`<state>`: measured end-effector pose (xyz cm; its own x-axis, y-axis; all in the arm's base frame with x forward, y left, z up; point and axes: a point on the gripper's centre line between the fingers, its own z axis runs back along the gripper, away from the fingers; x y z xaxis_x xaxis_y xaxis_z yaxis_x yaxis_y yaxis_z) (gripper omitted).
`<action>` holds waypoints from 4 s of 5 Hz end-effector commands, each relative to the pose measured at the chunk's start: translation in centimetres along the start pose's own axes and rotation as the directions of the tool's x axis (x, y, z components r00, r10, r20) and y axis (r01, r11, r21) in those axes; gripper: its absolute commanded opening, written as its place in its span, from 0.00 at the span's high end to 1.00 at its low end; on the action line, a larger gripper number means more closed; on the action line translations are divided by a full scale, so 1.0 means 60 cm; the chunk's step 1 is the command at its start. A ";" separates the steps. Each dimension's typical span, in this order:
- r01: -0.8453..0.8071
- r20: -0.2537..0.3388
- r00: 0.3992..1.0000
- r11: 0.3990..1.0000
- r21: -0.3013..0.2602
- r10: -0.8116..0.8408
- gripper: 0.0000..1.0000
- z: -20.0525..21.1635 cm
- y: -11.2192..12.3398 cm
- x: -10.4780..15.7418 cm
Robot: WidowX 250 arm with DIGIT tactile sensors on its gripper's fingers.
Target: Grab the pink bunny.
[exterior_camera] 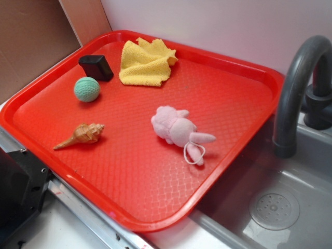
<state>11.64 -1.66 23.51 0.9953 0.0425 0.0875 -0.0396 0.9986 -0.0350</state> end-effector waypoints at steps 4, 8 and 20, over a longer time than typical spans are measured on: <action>0.636 0.085 0.770 0.771 -0.034 -0.632 0.00 -0.067 -0.056 0.114; 0.998 0.023 0.061 0.061 -0.016 -0.998 0.00 -0.184 -0.199 0.162; 0.840 -0.113 0.529 0.538 -0.072 -0.841 1.00 -0.244 -0.120 0.222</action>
<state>26.74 -7.34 8.18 0.5534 -0.8265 -0.1028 0.8251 0.5609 -0.0679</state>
